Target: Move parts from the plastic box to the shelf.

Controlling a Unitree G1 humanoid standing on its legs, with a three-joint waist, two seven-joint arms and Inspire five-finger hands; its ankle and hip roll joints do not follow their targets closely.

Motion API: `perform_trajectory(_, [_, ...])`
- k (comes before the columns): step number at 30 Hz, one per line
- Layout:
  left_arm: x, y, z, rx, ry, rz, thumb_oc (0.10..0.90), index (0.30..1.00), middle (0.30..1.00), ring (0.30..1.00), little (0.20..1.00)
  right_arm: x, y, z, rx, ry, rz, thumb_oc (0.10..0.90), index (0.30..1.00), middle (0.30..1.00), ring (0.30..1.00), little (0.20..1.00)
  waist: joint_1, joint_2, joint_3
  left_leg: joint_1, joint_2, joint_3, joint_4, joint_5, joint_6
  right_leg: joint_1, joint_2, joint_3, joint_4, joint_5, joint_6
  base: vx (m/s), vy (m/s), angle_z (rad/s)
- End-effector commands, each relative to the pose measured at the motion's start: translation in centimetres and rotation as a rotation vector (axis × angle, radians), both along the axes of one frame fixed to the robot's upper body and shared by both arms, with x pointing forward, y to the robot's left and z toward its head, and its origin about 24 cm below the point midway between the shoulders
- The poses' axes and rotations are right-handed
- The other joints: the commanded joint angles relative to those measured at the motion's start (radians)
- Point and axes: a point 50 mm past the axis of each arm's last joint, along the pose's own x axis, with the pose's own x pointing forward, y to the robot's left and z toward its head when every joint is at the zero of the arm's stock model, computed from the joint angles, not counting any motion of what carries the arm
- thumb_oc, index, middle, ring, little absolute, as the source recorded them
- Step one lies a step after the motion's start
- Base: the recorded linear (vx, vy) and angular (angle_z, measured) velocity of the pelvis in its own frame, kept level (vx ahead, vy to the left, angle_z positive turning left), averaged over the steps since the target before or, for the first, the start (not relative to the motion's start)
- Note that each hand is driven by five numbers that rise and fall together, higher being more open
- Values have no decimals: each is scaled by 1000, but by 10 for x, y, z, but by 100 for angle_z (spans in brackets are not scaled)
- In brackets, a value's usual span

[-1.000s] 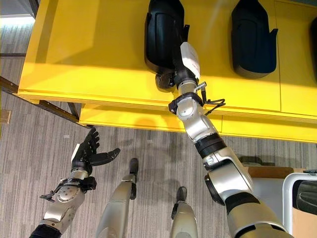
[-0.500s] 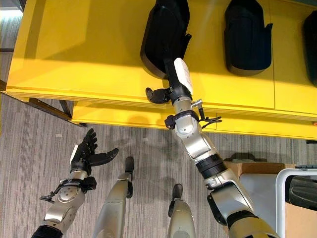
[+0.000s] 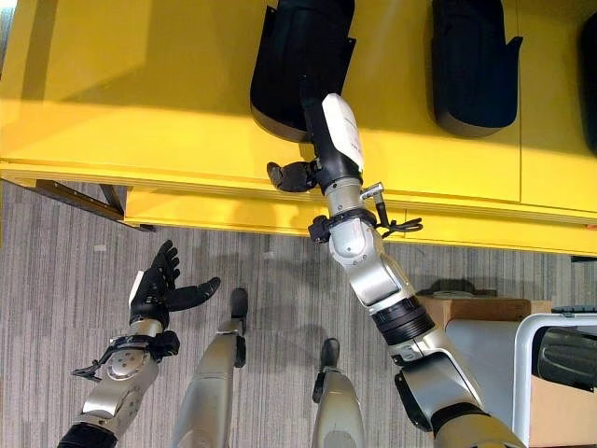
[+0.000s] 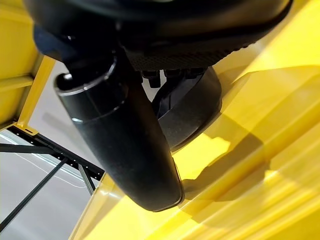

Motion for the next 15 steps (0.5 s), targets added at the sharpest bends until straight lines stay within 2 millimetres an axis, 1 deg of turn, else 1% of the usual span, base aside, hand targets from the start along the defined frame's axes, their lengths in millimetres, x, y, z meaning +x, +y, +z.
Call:
perform_trajectory(1, [-1, -2, 30, 33, -173, -6, 900, 1000, 1000, 1000, 1000, -22, -13, 62, -13, -323, -14, 900, 1000, 1000, 1000, 1000, -6, 14, -59, -1, 121, -16, 117, -138, -72, 17, -28, -2, 15, 2, -35, 0, 0, 0])
perform_trajectory(2, [-1, 0, 30, 36, -174, -3, 900, 1000, 1000, 1000, 1000, -21, -18, 68, -55, -344, -43, 900, 1000, 1000, 1000, 1000, -5, 13, -64, -3, 122, -16, 112, -130, -71, 14, -27, -2, 11, 8, -35, 0, 0, 0])
perform_trajectory(3, [-1, 0, 30, 35, -174, -3, 900, 1000, 1000, 1000, 1000, -21, -18, 68, -55, -343, -43, 900, 1000, 1000, 1000, 1000, -5, 13, -63, -1, 122, -16, 116, -137, -73, 17, -28, -2, 14, 3, -35, 0, 0, 0])
perform_trajectory(5, [-1, 2, 31, 34, -178, -3, 900, 1000, 1000, 1000, 1000, -21, -26, 82, -143, -384, -101, 900, 1000, 1000, 1000, 1000, -5, 7, -69, -2, 122, -16, 115, -139, -74, 17, -27, -2, 12, 3, -35, 0, 0, 0])
perform_trajectory(6, [-1, 2, 31, 34, -179, -4, 900, 1000, 1000, 1000, 1000, -21, -26, 82, -144, -385, -101, 900, 1000, 1000, 1000, 1000, -5, 8, -69, -4, 121, -16, 110, -132, -73, 14, -26, -2, 10, 8, -35, 0, 0, 0])
perform_trajectory(7, [-1, 2, 31, 32, -180, -5, 900, 1000, 1000, 1000, 1000, -20, -28, 84, -166, -392, -116, 900, 1000, 1000, 1000, 1000, -4, 6, -69, -1, 122, -15, 115, -140, -75, 17, -27, -2, 12, 2, -34, 0, 0, 0])
perform_trajectory(10, [-1, 3, 32, 32, -184, -10, 900, 1000, 1000, 1000, 1000, -19, -32, 95, -218, -417, -145, 900, 1000, 1000, 1000, 1000, -3, 4, -72, -4, 122, -16, 111, -132, -74, 12, -26, -1, 10, 9, -35, 0, 0, 0])
perform_trajectory(14, [-1, 5, 33, 37, -185, -13, 900, 1000, 1000, 1000, 1000, -21, -35, 110, -285, -462, -172, 900, 1000, 1000, 1000, 1000, -2, -1, -74, -3, 123, -15, 118, -141, -77, 14, -24, -2, 12, 4, -37, 0, 0, 0])
perform_trajectory(15, [-1, 5, 33, 37, -186, -13, 900, 1000, 1000, 1000, 1000, -21, -35, 110, -285, -463, -172, 900, 1000, 1000, 1000, 1000, -2, 0, -74, -5, 123, -15, 114, -134, -75, 11, -24, -2, 9, 9, -37, 0, 0, 0])
